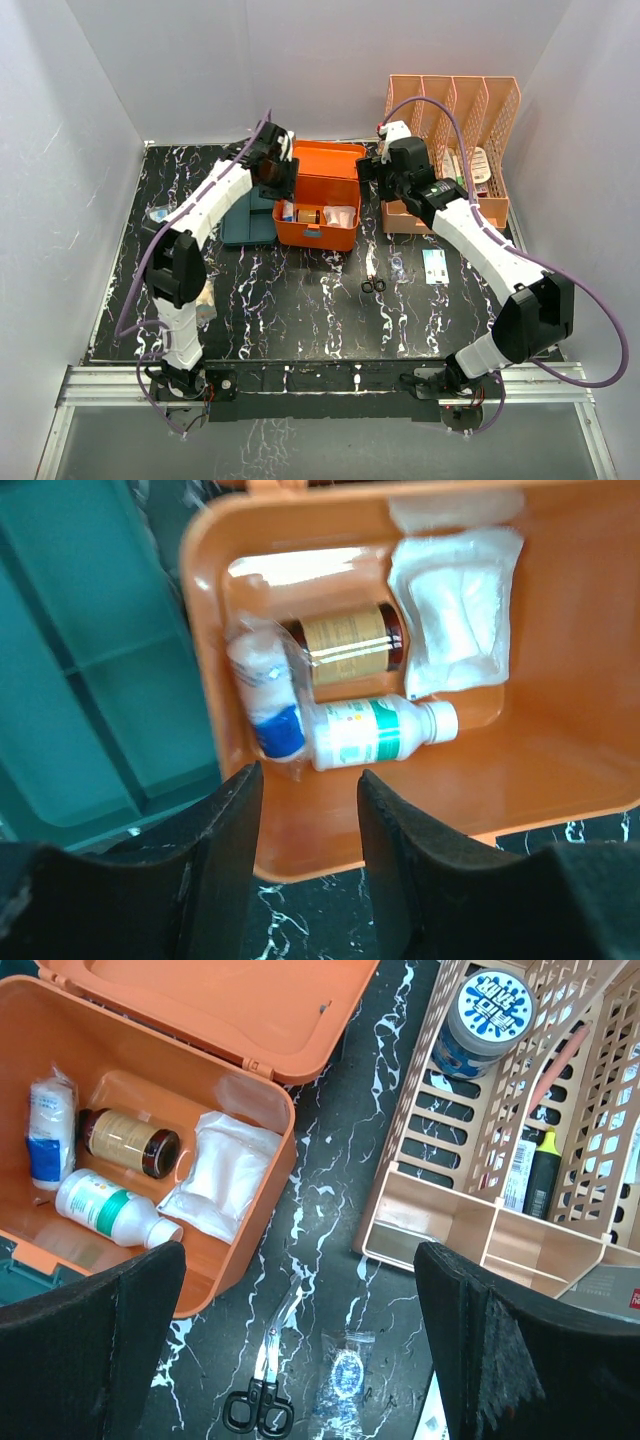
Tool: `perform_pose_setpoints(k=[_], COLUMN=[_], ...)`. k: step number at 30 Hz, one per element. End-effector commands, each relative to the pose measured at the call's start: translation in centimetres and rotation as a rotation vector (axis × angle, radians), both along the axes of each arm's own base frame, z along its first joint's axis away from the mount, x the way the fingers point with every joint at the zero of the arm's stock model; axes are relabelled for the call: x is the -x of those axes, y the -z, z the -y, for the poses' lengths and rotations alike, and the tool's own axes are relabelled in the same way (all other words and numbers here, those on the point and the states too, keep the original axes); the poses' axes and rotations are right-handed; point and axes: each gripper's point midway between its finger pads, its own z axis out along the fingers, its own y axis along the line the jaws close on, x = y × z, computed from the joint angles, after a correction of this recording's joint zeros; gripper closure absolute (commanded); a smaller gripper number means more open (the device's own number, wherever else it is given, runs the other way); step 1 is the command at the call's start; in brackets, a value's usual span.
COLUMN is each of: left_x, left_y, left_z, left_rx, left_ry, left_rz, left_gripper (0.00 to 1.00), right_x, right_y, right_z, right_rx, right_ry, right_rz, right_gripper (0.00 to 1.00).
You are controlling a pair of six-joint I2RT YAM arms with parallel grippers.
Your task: Organize the medicine kit
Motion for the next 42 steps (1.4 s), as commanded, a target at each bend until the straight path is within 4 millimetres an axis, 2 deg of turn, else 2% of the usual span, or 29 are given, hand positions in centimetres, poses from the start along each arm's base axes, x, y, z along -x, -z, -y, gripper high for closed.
perform_pose_setpoints(k=[1,3,6,9,16,20,26,37,42], left_x=[-3.7,-4.7,-5.6,-5.9,-7.1,-7.2,-5.8,-4.7,-4.3], left_y=[-10.1,-10.3,-9.6,-8.6,-5.0,-1.7,3.3,7.6,9.3], left_z=[-5.2,-8.6,-13.5,-16.6,-21.3,-22.8,-24.6,-27.2,-27.5], left_rx=[0.02,-0.002,-0.016,-0.03,-0.039,-0.065,-0.127,-0.237,-0.255], left_ry=[-0.089,-0.148,-0.204,-0.191,-0.181,-0.179,-0.181,-0.186,-0.176], left_rz=[0.3,0.308,0.285,0.269,0.186,0.101,-0.006,-0.079,-0.104], left_gripper=[0.58,0.57,0.54,0.49,0.4,0.39,0.37,0.36,0.36], right_x=[0.5,0.6,0.7,0.7,1.5,1.7,1.8,2.1,2.1], right_y=[-1.8,-1.7,-1.7,-1.5,-0.5,-0.3,0.0,0.0,0.2], right_z=[0.3,0.3,0.3,0.2,0.3,0.6,0.6,0.9,0.9], right_rx=[-0.025,-0.024,-0.026,-0.028,-0.039,-0.035,-0.034,-0.028,-0.026], right_ry=[0.016,0.015,0.013,0.01,0.017,0.026,0.033,0.043,0.043], right_rz=[0.055,0.054,0.054,0.051,0.036,0.033,0.025,0.023,0.019], right_gripper=[0.02,0.02,0.02,0.02,0.02,0.02,0.02,0.02,0.02])
